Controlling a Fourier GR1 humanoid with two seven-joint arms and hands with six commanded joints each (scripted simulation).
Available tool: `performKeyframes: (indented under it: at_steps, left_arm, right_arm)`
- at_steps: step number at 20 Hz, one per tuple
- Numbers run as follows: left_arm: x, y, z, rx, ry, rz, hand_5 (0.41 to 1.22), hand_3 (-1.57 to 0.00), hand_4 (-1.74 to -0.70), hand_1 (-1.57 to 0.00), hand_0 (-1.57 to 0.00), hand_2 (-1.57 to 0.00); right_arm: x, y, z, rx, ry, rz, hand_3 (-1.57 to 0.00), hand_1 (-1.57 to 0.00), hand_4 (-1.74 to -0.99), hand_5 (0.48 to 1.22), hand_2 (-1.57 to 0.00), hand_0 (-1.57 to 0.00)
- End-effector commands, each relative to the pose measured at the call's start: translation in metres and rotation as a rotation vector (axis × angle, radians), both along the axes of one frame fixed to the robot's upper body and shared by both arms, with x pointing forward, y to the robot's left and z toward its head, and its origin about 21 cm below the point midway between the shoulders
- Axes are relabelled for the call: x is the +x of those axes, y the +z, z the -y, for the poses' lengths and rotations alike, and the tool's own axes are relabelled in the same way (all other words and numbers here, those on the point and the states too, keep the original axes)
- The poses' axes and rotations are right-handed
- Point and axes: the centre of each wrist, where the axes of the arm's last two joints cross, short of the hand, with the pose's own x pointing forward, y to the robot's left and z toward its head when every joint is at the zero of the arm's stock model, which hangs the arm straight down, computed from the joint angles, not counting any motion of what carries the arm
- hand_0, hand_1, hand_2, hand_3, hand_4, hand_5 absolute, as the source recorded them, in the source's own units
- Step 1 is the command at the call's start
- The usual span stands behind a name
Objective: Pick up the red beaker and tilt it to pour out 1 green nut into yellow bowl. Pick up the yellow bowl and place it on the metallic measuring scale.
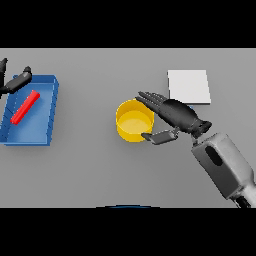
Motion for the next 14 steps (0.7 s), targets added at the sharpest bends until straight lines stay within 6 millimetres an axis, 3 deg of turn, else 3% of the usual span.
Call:
performKeyframes:
  at_steps: [1,10,14]
  left_arm:
    - [-0.001,-0.001,-0.004,-0.002,-0.002,-0.001,0.714,0.00,-0.75,0.00,0.00,0.00]
    - [0.000,0.002,-0.009,-0.043,-0.001,0.017,0.725,0.00,-0.78,0.00,0.00,0.00]
    - [-0.001,0.000,-0.006,-0.049,-0.007,0.019,0.727,0.00,-0.80,0.00,0.00,0.00]
  right_arm:
    - [0.001,-0.001,-0.005,-0.041,0.039,0.001,0.00,0.00,-1.234,0.620,0.00,0.00]
    - [0.013,-0.005,-0.032,-0.243,0.203,-0.017,0.00,0.00,-1.220,0.651,0.00,0.00]
    - [0.019,-0.012,-0.031,-0.299,0.233,-0.037,0.00,0.00,-1.242,0.664,0.00,0.00]
